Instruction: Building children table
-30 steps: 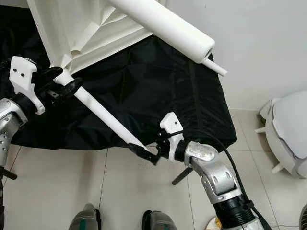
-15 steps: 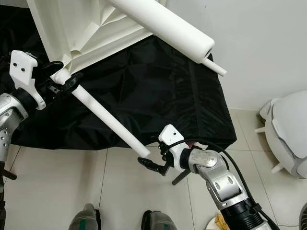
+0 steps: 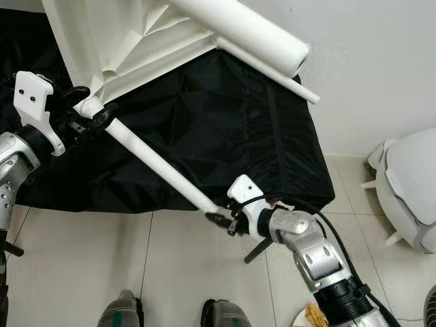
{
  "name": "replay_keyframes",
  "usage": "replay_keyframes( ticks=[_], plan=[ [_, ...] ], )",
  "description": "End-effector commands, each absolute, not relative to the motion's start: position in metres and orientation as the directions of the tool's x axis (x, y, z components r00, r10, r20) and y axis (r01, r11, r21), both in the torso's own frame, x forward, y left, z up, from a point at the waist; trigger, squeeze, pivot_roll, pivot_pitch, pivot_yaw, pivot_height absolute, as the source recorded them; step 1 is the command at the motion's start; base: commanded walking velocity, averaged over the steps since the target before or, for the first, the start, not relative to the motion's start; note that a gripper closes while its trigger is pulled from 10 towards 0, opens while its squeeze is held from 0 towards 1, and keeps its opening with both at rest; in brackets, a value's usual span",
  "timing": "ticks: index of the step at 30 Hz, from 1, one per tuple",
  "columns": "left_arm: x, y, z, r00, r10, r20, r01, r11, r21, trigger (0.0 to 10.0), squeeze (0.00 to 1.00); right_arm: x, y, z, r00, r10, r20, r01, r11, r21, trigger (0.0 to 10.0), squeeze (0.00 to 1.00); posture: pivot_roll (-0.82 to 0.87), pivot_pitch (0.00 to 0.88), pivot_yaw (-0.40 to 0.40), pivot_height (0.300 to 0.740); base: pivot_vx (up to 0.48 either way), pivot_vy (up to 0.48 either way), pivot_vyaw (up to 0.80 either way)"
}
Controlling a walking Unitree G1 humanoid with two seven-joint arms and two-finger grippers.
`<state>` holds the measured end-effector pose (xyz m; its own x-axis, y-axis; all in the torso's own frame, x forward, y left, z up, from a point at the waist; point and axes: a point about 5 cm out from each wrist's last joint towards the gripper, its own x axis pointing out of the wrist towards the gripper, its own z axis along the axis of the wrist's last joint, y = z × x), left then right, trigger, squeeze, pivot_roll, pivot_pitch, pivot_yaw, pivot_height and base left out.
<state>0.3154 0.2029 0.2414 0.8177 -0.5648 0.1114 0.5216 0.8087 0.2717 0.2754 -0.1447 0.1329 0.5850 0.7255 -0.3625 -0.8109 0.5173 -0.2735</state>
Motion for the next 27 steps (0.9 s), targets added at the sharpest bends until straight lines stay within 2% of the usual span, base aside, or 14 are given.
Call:
replay_keyframes(
  ticks=[1,6,9,10,11,15,16,18,19,27],
  plan=[
    [0.315,0.2,0.244,0.813,-0.57,0.119,0.525,0.806,0.274,10.0,0.0,0.287,-0.168,0.133,0.684,0.625,-0.376,-0.729,0.6,-0.329,0.0,0.0,0.06,0.096,-0.089,0.74,0.0,0.0,0.0],
    [0.315,0.2,0.243,0.814,-0.569,0.118,0.525,0.807,0.271,10.0,0.0,0.301,-0.185,0.14,0.765,0.545,-0.343,-0.643,0.668,-0.374,0.0,0.0,0.06,0.099,-0.09,0.74,0.0,0.0,0.0],
    [0.314,0.2,0.243,0.813,-0.569,0.119,0.525,0.807,0.271,10.0,0.0,0.304,-0.191,0.141,0.787,0.518,-0.337,-0.617,0.685,-0.388,0.0,0.0,0.06,0.101,-0.09,0.74,0.0,0.0,0.0],
    [0.314,0.2,0.243,0.813,-0.569,0.118,0.525,0.807,0.271,10.0,0.0,0.307,-0.196,0.142,0.806,0.489,-0.332,-0.591,0.695,-0.41,1.6,0.0,0.06,0.102,-0.09,0.74,0.0,0.0,0.0],
    [0.314,0.2,0.243,0.813,-0.57,0.118,0.526,0.806,0.271,10.0,0.0,0.309,-0.198,0.142,0.814,0.477,-0.332,-0.58,0.702,-0.413,10.0,0.0,0.06,0.103,-0.09,0.74,0.0,0.0,0.0],
    [0.313,0.2,0.242,0.814,-0.569,0.116,0.524,0.807,0.273,10.0,0.0,0.309,-0.193,0.146,0.816,0.495,-0.297,-0.577,0.717,-0.39,10.0,0.0,0.06,0.105,-0.089,0.74,0.0,0.0,0.0],
    [0.313,0.201,0.243,0.815,-0.568,0.117,0.524,0.807,0.272,10.0,0.0,0.309,-0.188,0.146,0.813,0.516,-0.27,-0.582,0.729,-0.359,10.0,0.62,0.06,0.105,-0.089,0.74,0.0,0.0,0.0],
    [0.313,0.201,0.243,0.815,-0.567,0.119,0.523,0.808,0.271,10.0,0.0,0.309,-0.186,0.147,0.811,0.529,-0.251,-0.585,0.736,-0.339,10.0,0.62,0.06,0.105,-0.089,0.74,0.0,0.0,0.0],
    [0.313,0.201,0.243,0.815,-0.567,0.118,0.522,0.808,0.272,10.0,0.0,0.309,-0.184,0.148,0.811,0.54,-0.224,-0.585,0.741,-0.33,10.0,1.0,0.07,0.104,-0.087,0.74,0.0,0.0,0.0],
    [0.316,0.207,0.243,0.839,-0.532,0.111,0.487,0.827,0.282,10.0,0.0,0.317,-0.184,0.178,0.845,0.534,0.033,-0.511,0.824,-0.246,10.0,1.0,0.07,0.101,-0.082,0.74,0.0,0.0,0.0]
  ],
)
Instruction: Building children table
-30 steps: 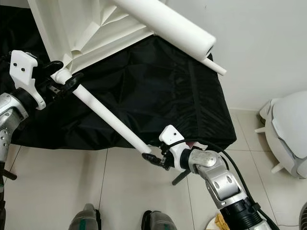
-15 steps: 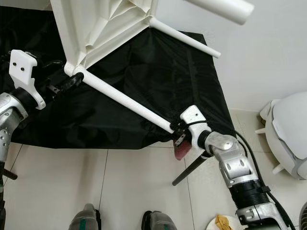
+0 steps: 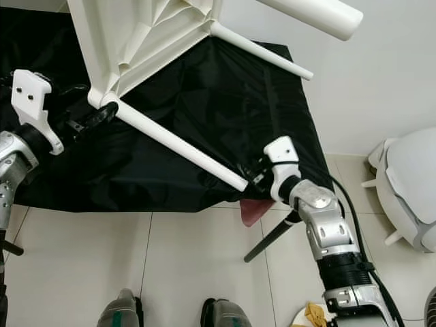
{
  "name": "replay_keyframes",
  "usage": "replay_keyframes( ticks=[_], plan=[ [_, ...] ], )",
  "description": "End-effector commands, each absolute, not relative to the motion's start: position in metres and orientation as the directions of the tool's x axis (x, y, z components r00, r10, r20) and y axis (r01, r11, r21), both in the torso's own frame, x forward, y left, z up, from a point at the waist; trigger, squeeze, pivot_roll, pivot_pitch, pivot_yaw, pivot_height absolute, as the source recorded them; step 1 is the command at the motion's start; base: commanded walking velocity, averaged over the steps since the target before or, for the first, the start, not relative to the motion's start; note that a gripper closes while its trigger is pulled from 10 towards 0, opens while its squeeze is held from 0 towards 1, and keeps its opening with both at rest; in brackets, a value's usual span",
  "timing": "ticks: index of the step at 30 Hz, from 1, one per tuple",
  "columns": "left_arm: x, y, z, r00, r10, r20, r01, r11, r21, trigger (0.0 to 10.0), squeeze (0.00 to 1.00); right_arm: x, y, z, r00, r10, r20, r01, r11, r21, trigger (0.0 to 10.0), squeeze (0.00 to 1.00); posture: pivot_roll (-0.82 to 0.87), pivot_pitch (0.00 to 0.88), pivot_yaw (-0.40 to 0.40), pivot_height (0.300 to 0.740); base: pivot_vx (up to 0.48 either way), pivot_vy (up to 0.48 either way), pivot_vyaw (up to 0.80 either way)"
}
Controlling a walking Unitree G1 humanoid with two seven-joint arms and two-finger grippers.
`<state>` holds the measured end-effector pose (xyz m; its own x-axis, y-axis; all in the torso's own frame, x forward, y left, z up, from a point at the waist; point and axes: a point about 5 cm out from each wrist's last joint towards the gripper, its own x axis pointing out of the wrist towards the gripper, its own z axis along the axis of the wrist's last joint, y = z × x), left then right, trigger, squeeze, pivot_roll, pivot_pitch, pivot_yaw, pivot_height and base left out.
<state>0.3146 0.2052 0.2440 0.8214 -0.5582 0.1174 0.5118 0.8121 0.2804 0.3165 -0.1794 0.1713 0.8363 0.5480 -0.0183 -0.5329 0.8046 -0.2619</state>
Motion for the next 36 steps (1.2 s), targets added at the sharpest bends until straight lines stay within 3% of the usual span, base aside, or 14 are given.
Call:
replay_keyframes(
  ticks=[1,6,10,11,12,13,19,29,36],
  plan=[
    [0.316,0.207,0.243,0.839,-0.532,0.111,0.487,0.827,0.282,10.0,0.0,0.317,-0.184,0.178,0.845,0.534,0.033,-0.511,0.824,-0.246,10.0,1.0,0.07,0.101,-0.082,0.74,0.0,0.0,0.0],
    [0.318,0.21,0.243,0.856,-0.505,0.114,0.459,0.841,0.286,10.0,0.0,0.319,-0.189,0.189,0.861,0.498,0.102,-0.467,0.854,-0.23,10.0,1.0,0.07,0.094,-0.075,0.74,0.0,0.0,0.0],
    [0.325,0.224,0.248,0.915,-0.379,0.139,0.33,0.9,0.286,10.0,0.0,0.326,-0.201,0.204,0.9,0.382,0.21,-0.351,0.92,-0.172,10.0,1.0,0.08,0.085,-0.069,0.74,0.0,0.0,0.0],
    [0.328,0.228,0.246,0.932,-0.338,0.131,0.295,0.917,0.271,10.0,0.0,0.327,-0.203,0.207,0.904,0.356,0.236,-0.328,0.933,-0.149,10.0,0.41,0.08,0.083,-0.067,0.74,0.0,0.0,0.0],
    [0.328,0.228,0.246,0.932,-0.338,0.131,0.295,0.917,0.271,10.0,0.0,0.327,-0.203,0.207,0.904,0.356,0.236,-0.328,0.933,-0.149,10.0,0.41,0.08,0.083,-0.067,0.74,0.0,0.0,0.0],
    [0.329,0.231,0.244,0.944,-0.301,0.132,0.256,0.926,0.278,10.0,0.0,0.328,-0.203,0.211,0.905,0.33,0.267,-0.307,0.943,-0.126,10.0,0.0,0.08,0.08,-0.066,0.74,0.0,0.0,0.0],
    [0.331,0.232,0.234,0.97,-0.202,0.132,0.162,0.951,0.264,10.0,0.0,0.33,-0.201,0.217,0.915,0.2,0.35,-0.195,0.98,-0.051,10.0,0.0,0.09,0.069,-0.061,0.74,0.0,0.0,0.0],
    [0.332,0.213,0.216,0.981,-0.112,0.161,0.092,0.988,0.127,10.0,0.0,0.334,-0.189,0.197,0.951,0.049,0.307,-0.056,0.998,0.013,10.0,0.0,0.11,0.05,-0.051,0.74,0.0,0.0,0.0],
    [0.334,0.211,0.203,0.987,-0.071,0.147,0.059,0.994,0.087,10.0,0.0,0.335,-0.177,0.19,0.952,0.08,0.297,-0.092,0.995,0.025,10.0,0.0,0.09,0.063,-0.058,0.74,0.0,0.0,0.0]
  ],
)
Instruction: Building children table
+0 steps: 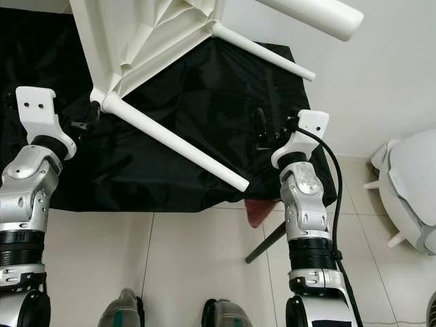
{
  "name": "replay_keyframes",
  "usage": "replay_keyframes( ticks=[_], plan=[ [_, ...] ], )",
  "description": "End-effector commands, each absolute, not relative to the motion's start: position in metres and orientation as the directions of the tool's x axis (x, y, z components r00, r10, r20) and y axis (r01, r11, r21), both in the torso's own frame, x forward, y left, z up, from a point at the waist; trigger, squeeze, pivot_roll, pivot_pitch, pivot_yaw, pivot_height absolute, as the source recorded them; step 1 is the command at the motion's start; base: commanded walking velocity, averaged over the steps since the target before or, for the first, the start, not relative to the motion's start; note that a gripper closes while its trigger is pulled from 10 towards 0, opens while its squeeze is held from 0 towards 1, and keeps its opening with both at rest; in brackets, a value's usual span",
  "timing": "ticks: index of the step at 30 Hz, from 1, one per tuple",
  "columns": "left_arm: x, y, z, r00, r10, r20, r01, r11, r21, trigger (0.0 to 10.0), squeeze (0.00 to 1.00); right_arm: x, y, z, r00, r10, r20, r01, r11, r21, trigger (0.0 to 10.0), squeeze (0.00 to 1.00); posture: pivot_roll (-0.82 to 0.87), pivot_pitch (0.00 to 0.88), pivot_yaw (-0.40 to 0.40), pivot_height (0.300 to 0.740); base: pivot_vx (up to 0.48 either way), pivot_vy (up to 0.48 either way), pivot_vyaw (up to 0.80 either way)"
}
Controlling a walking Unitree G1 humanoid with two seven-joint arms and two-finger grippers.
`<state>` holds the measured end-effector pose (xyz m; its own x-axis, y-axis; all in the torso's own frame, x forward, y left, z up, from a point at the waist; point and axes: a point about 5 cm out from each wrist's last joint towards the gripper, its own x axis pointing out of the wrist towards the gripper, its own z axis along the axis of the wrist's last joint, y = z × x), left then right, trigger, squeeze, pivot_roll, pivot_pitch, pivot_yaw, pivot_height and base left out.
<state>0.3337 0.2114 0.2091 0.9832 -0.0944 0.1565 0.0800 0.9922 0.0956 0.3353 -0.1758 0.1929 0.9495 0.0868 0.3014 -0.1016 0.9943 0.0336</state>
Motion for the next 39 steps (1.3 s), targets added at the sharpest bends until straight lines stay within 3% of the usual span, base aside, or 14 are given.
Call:
replay_keyframes(
  ticks=[1,16,26,29,39],
  plan=[
    [0.334,0.211,0.195,0.99,-0.068,0.126,0.058,0.995,0.079,10.0,0.0,0.336,-0.172,0.188,0.953,0.078,0.294,-0.093,0.995,0.037,10.0,0.0,0.08,0.07,-0.061,0.74,0.0,0.0,0.0],
    [0.334,0.201,0.205,0.978,0.024,0.208,-0.047,0.993,0.107,10.0,0.0,0.344,-0.17,0.195,0.941,0.086,0.328,-0.08,0.996,-0.032,10.0,0.0,0.1,0.06,-0.05,0.74,0.0,0.0,0.0],
    [0.33,0.193,0.2,0.98,0.005,0.201,-0.03,0.992,0.121,10.0,0.0,0.348,-0.172,0.202,0.929,0.088,0.36,-0.075,0.996,-0.05,10.0,0.0,0.1,0.052,-0.028,0.74,0.0,0.0,0.0],
    [0.328,0.2,0.202,0.974,-0.015,0.227,-0.023,0.986,0.163,10.0,0.0,0.347,-0.171,0.2,0.923,0.109,0.369,-0.094,0.994,-0.058,10.0,0.0,0.1,0.052,-0.036,0.74,0.0,0.0,0.0],
    [0.326,0.208,0.204,0.977,-0.004,0.213,-0.023,0.992,0.121,10.0,0.0,0.345,-0.174,0.194,0.93,0.11,0.352,-0.089,0.993,-0.076,10.0,0.0,0.11,0.053,-0.042,0.74,0.0,0.0,0.0]
  ],
)
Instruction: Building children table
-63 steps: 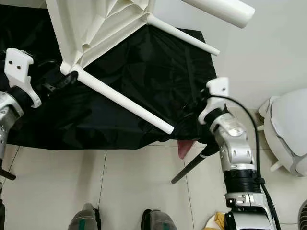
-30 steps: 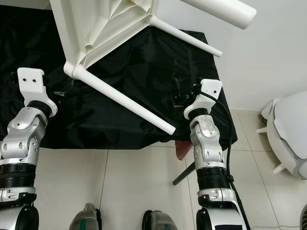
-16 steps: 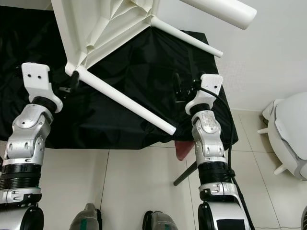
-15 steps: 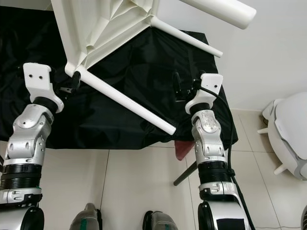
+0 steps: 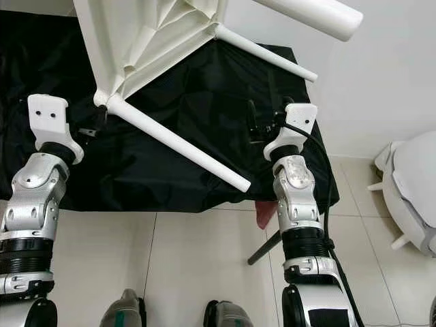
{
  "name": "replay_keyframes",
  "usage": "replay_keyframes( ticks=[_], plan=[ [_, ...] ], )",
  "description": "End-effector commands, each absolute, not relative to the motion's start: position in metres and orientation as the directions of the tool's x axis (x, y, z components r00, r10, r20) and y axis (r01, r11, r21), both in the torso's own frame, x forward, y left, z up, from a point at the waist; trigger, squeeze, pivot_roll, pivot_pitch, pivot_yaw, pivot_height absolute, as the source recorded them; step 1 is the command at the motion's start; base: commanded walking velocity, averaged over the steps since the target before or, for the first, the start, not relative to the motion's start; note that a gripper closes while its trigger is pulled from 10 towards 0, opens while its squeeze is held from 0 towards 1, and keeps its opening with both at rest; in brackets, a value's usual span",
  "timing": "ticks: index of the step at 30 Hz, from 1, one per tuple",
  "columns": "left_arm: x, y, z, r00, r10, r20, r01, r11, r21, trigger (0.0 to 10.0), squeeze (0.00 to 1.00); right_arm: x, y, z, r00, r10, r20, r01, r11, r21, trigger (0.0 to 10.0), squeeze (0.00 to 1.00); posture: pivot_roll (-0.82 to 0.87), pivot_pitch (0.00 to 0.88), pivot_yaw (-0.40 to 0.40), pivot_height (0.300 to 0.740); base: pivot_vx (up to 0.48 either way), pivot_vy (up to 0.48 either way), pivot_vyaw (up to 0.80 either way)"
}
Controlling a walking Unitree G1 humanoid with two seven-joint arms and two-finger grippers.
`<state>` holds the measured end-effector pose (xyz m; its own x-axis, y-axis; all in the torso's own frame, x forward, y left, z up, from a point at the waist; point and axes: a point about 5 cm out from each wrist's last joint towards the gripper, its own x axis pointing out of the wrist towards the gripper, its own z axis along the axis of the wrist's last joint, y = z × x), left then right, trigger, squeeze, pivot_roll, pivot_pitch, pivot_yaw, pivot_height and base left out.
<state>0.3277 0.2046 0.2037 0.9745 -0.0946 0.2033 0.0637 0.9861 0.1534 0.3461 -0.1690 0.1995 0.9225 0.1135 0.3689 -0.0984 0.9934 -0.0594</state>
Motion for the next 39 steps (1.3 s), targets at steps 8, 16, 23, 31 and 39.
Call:
replay_keyframes(
  ticks=[8,16,23,31,39],
  plan=[
    [0.325,0.207,0.201,0.978,-0.006,0.207,-0.018,0.993,0.113,10.0,0.0,0.344,-0.171,0.19,0.931,0.115,0.345,-0.093,0.992,-0.081,10.0,0.0,0.11,0.05,-0.04,0.74,0.0,0.0,0.0],
    [0.324,0.205,0.198,0.979,-0.014,0.203,-0.009,0.994,0.111,10.0,0.0,0.343,-0.171,0.187,0.933,0.121,0.339,-0.098,0.992,-0.085,10.0,0.0,0.11,0.049,-0.04,0.74,0.0,0.035,0.0],
    [0.324,0.204,0.197,0.98,-0.021,0.197,-0.001,0.994,0.113,10.0,0.0,0.341,-0.171,0.184,0.934,0.123,0.334,-0.098,0.991,-0.089,10.0,0.0,0.11,0.048,-0.04,0.74,0.0,0.281,0.0],
    [0.323,0.203,0.197,0.981,-0.025,0.195,0.002,0.993,0.116,10.0,0.0,0.341,-0.171,0.183,0.936,0.12,0.331,-0.095,0.991,-0.091,10.0,0.0,0.11,0.05,-0.039,0.74,0.0,0.284,0.0],
    [0.323,0.205,0.196,0.981,-0.021,0.191,-0.002,0.993,0.119,10.0,0.0,0.341,-0.173,0.182,0.938,0.112,0.328,-0.087,0.992,-0.092,10.0,0.0,0.11,0.053,-0.038,0.74,0.0,0.283,0.0]
  ],
)
